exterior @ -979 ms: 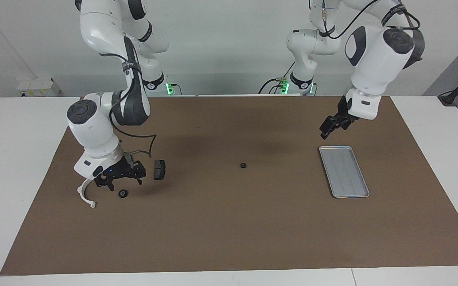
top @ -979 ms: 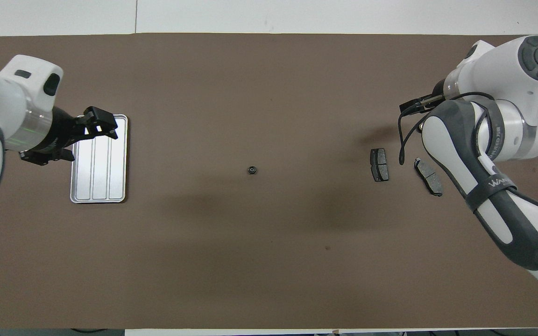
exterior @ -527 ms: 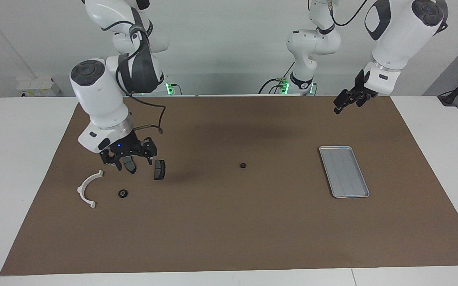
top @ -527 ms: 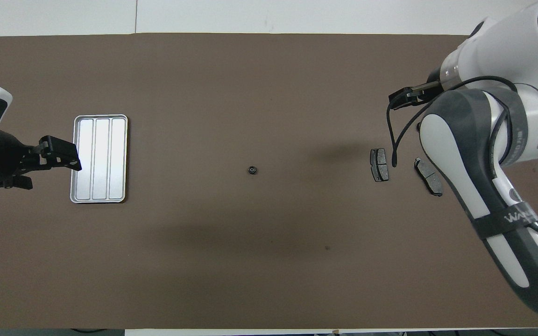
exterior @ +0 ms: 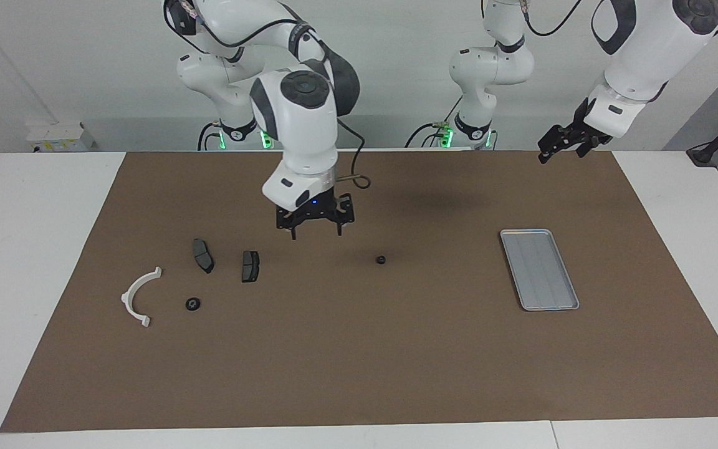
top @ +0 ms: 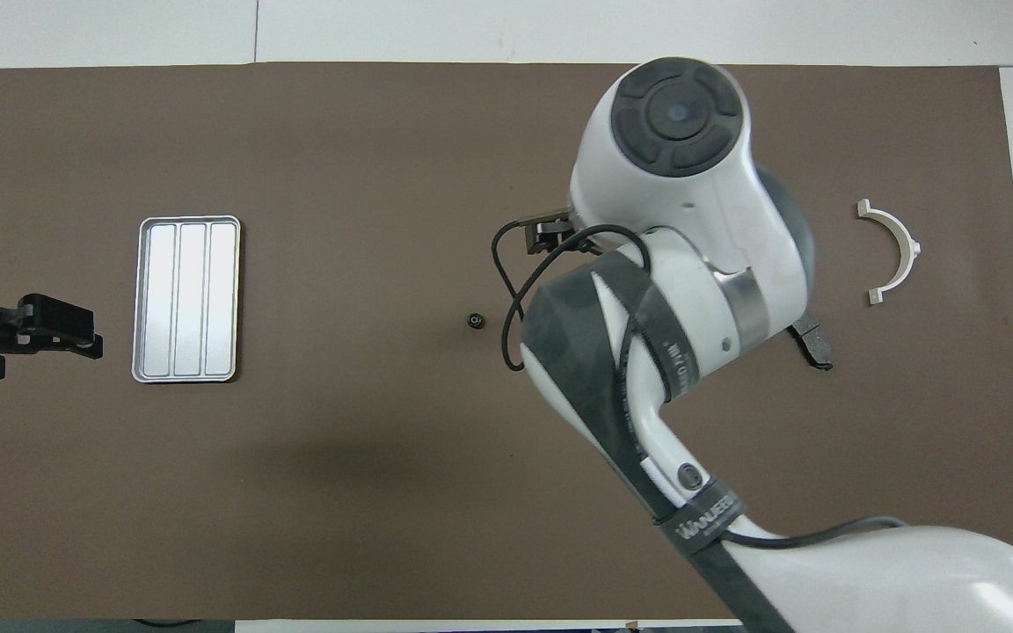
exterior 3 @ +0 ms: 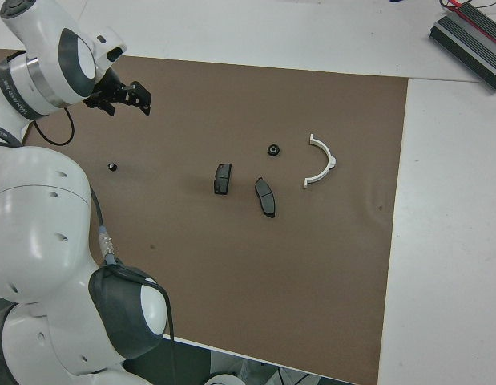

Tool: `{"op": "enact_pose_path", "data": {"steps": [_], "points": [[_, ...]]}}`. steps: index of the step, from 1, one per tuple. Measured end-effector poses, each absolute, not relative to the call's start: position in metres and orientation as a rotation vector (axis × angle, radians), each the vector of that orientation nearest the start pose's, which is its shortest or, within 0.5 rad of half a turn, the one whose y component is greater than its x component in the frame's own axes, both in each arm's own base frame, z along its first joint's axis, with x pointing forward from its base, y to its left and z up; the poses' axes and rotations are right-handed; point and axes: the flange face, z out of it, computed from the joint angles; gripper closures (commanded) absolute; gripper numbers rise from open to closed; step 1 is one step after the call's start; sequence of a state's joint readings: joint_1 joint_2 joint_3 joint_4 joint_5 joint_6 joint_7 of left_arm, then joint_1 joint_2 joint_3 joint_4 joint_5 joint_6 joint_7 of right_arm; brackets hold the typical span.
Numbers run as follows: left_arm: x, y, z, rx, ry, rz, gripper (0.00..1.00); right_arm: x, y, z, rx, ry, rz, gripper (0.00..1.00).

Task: Place bearing gear from tray to pile
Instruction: 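Withdraw the left gripper while the right gripper grasps the center bearing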

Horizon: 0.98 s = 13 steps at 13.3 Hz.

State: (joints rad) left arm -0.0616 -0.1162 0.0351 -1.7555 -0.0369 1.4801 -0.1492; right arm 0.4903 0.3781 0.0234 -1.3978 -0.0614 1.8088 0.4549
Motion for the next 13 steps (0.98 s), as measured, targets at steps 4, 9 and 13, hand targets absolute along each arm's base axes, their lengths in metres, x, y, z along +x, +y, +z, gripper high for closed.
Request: {"op": "enact_pose_path", "data": {"steps": [4, 9, 13], "points": [[0.505, -0.005, 0.603, -3.162, -0.157, 0.225, 0.00, 0.561, 0.405, 0.475, -3.139, -0.080, -0.130, 0.00], [0.508, -0.003, 0.609, -3.165, -0.156, 0.190, 0.00, 0.559, 0.426, 0.439, -3.141, -0.121, -0.112, 0.01], [0.514, -0.004, 0.609, -3.169, -0.156, 0.133, 0.00, 0.556, 0.437, 0.388, -3.133, -0.142, -0.096, 0.01]]}}
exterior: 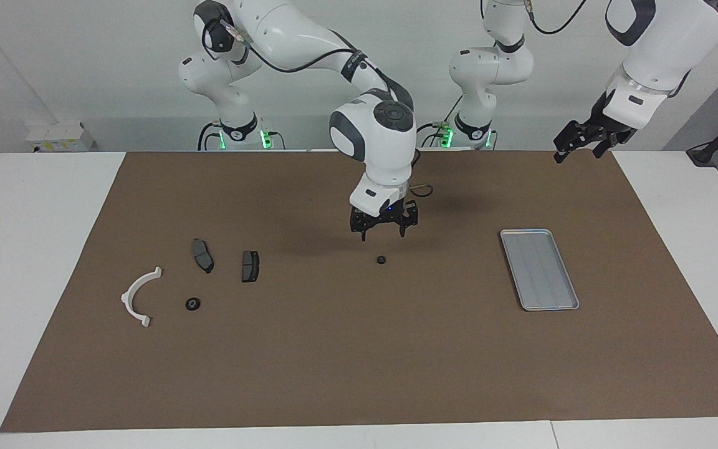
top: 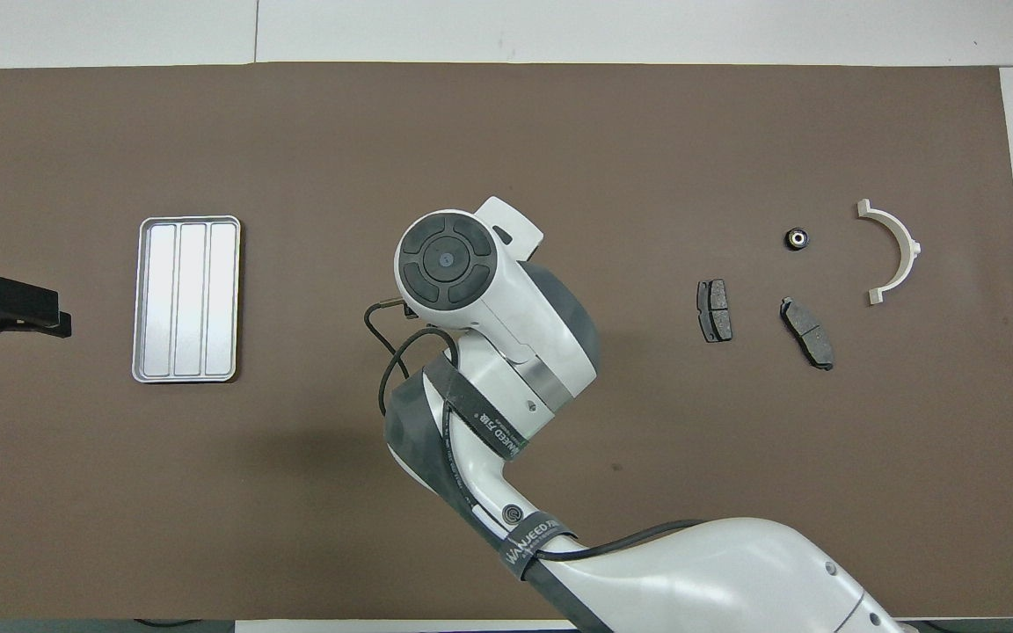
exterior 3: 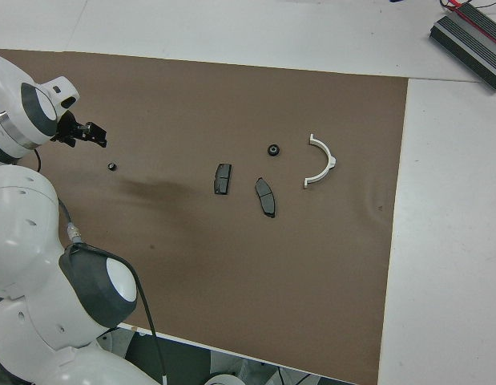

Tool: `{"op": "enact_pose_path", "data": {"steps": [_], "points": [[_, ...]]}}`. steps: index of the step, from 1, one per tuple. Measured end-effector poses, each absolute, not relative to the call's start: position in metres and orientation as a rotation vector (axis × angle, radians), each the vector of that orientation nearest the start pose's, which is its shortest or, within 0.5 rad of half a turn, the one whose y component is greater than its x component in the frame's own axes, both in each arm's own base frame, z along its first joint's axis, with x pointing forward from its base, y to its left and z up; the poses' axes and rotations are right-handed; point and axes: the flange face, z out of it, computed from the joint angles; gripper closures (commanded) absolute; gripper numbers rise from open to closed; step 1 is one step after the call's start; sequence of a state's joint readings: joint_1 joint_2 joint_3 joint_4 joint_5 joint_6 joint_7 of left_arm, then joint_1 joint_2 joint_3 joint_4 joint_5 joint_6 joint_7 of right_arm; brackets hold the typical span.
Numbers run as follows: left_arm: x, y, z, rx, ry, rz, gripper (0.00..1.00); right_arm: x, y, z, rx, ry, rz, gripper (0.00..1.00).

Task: Place bearing gear from tray to pile
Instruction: 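Withdraw the left gripper while the right gripper grasps the center bearing, then lift the second bearing from the table with the right gripper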

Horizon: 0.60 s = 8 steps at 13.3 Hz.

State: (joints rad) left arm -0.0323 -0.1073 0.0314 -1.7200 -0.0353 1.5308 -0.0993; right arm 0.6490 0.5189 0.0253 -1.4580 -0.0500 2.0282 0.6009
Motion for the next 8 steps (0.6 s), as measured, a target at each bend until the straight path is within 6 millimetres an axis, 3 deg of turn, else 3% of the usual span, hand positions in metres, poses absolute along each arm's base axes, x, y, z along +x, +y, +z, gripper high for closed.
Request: {"op": "enact_pose_path", "data": {"steps": [2, 8], "points": [[0.515, -0.004, 0.608, -3.170, -0.153, 0.131, 0.00, 0.554, 0.436, 0.369, -3.125, -0.134, -0.079, 0.01], [0.521, -0.010, 0.601, -3.169, -0.137, 0.130, 0.00, 0.546, 0.431, 0.339, -3.124, -0.131, -0.061, 0.02]]}}
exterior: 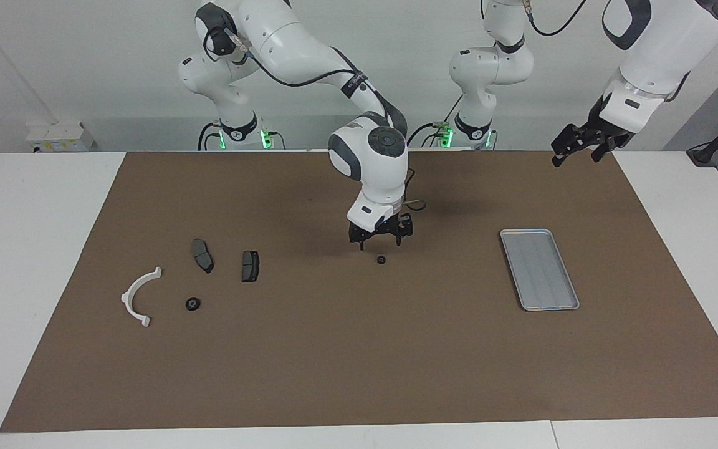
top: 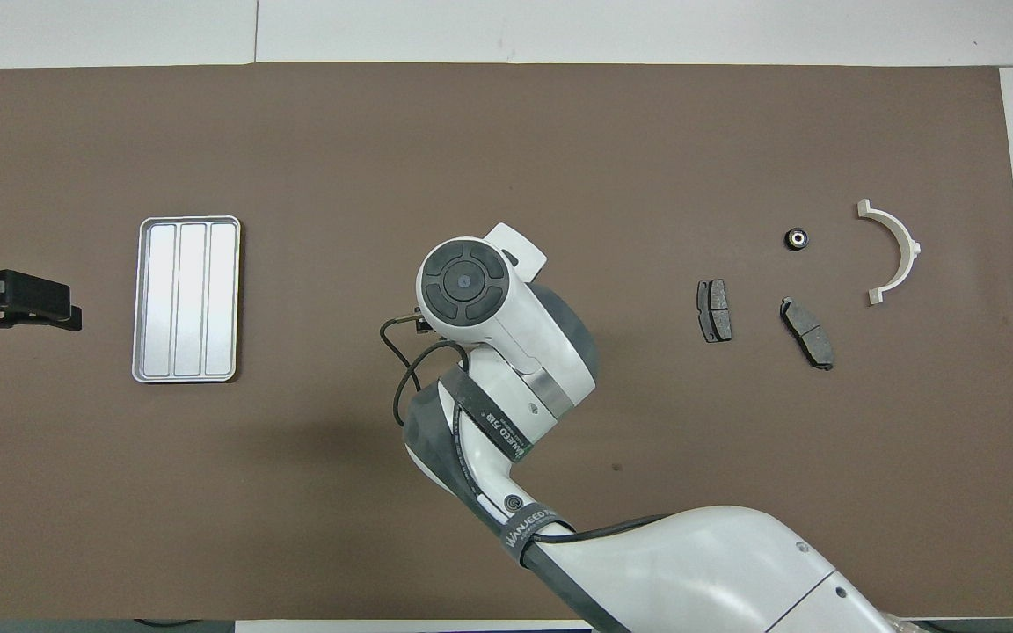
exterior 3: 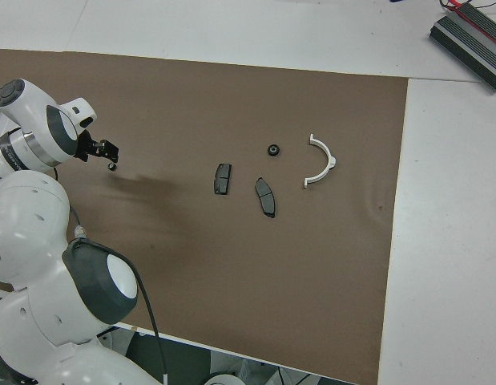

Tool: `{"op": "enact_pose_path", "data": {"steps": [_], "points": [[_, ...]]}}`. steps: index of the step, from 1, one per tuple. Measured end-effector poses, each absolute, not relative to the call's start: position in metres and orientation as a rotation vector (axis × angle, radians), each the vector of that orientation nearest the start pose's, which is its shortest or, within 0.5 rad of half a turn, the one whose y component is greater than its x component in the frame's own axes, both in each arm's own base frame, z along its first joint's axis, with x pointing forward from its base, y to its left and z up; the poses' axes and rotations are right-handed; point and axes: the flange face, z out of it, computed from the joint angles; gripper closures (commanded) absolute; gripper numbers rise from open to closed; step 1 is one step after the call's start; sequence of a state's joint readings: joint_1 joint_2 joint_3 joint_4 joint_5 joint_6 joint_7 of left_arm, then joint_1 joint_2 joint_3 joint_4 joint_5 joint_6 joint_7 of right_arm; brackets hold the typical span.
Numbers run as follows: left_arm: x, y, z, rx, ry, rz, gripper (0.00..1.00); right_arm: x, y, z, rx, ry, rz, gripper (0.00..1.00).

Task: Place bearing gear from tray to pile
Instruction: 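Lift the second bearing from the table with the right gripper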

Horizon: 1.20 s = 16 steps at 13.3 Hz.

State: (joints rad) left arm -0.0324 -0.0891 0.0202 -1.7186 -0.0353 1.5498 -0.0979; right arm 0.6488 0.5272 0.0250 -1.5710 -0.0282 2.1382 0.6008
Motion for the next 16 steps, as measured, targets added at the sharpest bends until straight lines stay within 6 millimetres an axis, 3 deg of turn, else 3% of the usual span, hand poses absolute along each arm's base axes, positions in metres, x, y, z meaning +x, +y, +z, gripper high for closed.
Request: {"op": "enact_pose_path", "data": {"steps": [5, 16], "points": [[0.546, -0.013, 0.586, -3.163, -0.130, 0.174, 0.00, 0.542, 0.439, 0.320, -3.115, -0.149, -0.068, 0.03], [0.544, -0.014, 0.586, -3.159, -0.126, 0.216, 0.00, 0.537, 0.437, 0.289, -3.105, -0.153, -0.082, 0.08]]}}
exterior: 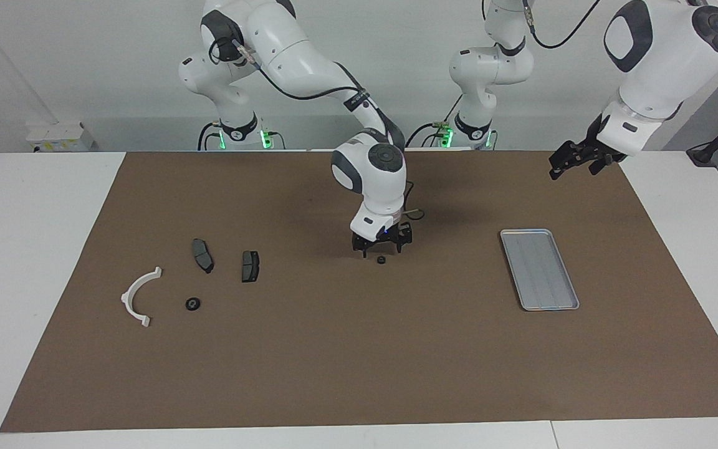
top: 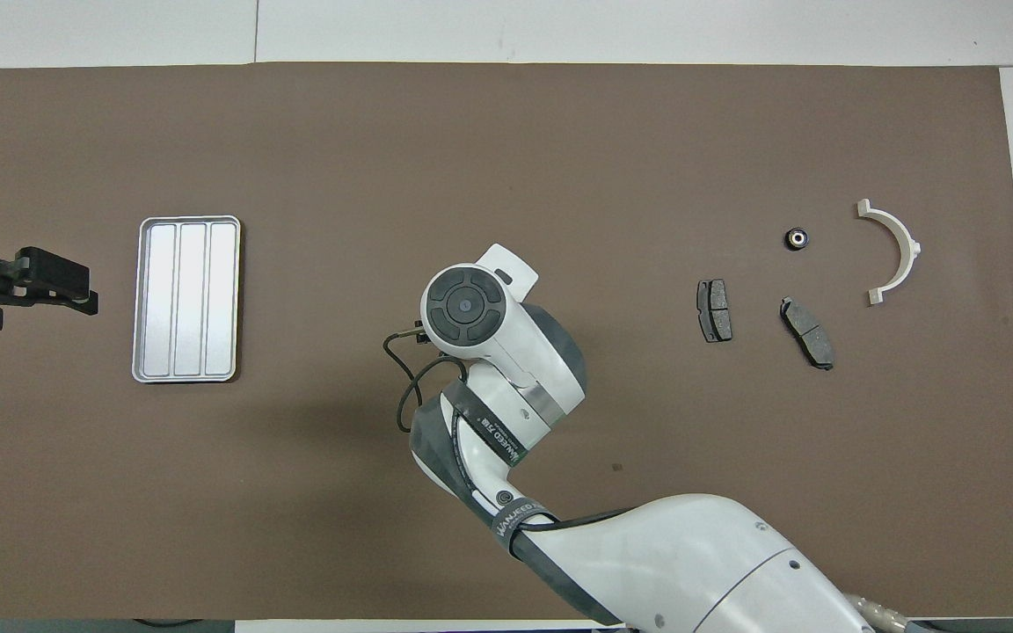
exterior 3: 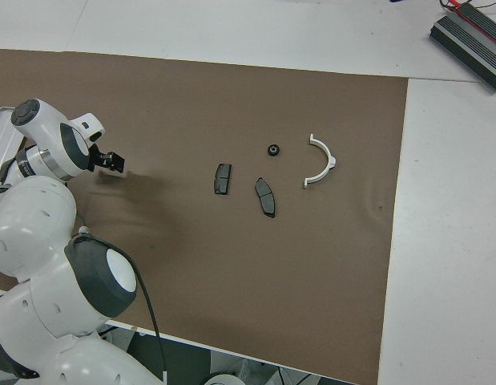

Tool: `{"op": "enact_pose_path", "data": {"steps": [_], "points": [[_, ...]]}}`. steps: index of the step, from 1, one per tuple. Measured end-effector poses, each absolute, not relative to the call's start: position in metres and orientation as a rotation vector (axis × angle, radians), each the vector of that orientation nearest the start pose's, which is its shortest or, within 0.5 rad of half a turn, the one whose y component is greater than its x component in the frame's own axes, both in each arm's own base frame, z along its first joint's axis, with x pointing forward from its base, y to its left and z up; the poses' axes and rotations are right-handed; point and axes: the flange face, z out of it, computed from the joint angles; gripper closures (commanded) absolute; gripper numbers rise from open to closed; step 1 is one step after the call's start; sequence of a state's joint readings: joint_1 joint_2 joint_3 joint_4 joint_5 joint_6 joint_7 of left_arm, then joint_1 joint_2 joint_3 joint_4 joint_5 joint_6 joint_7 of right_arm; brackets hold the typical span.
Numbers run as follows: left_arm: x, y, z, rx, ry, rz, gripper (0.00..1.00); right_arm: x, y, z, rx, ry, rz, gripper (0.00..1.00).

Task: Place bearing gear from tray to pile
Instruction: 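Lift the second bearing from the table with the right gripper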

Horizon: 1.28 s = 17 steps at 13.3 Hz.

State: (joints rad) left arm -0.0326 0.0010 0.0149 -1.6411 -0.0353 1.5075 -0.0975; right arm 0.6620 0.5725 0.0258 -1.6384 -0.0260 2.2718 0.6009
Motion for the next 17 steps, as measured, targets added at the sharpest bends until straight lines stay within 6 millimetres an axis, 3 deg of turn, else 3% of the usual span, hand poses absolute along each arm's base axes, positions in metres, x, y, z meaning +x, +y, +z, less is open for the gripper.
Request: {"op": "enact_pose_path", "data": {"steps": [5, 6, 8, 11, 14, 17], "points": [[0.5444, -0.0136, 0.5861, -3.159, -0.126, 0.216, 0.00, 0.5342, 0.4351, 0.2830, -3.107, -0.153, -0.077, 0.12], [0.5444, -0.0136, 0.5861, -3.159, -0.126, 0.216, 0.00, 0.5343, 0.4352, 0.2831, -3.106, -0.153, -0.080, 0.18], [0.5444, -0.0136, 0.5861, -3.159, -0.127, 0.216, 0.00, 0.5348, 0.4357, 0.2834, -3.100, -0.153, -0.092, 0.40], [0.5444, -0.0135, 0.5861, -3.159, -0.127, 0.216, 0.00, 0.5362, 0.4344, 0.2855, -3.099, -0.149, -0.097, 0.61], [0.5444, -0.0136, 0.5861, -3.159, -0.127, 0.216, 0.00, 0.5363, 0.4355, 0.2872, -3.096, -0.151, -0.102, 0.99], [0.5443, -0.0138, 0.5863, -3.159, -0.126, 0.215, 0.00, 0.5367, 0.4356, 0.2901, -3.093, -0.149, -0.107, 1.00]]}}
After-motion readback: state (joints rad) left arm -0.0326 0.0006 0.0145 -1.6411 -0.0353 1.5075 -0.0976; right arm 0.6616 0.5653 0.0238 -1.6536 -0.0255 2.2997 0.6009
